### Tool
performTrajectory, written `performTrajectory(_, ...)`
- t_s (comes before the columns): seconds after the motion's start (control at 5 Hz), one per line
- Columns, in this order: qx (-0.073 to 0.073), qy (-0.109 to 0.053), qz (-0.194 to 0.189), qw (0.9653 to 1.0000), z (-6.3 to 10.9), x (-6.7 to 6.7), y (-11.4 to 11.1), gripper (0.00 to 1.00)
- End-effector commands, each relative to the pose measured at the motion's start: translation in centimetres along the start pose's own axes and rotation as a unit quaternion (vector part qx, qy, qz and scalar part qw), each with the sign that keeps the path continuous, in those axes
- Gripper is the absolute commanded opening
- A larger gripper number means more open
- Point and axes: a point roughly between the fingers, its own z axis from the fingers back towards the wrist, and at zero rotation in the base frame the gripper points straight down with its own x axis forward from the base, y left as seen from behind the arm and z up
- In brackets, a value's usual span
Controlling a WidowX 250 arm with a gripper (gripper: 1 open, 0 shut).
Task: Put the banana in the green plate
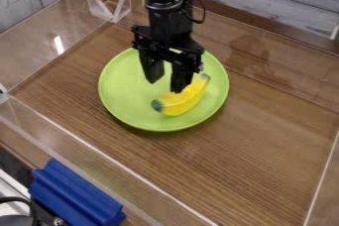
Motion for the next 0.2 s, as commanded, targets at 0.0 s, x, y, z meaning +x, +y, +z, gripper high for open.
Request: performTrajectory(0.0, 0.003, -0.027, 0.0, 0.9996, 1.38, 0.83, 0.31, 0.0)
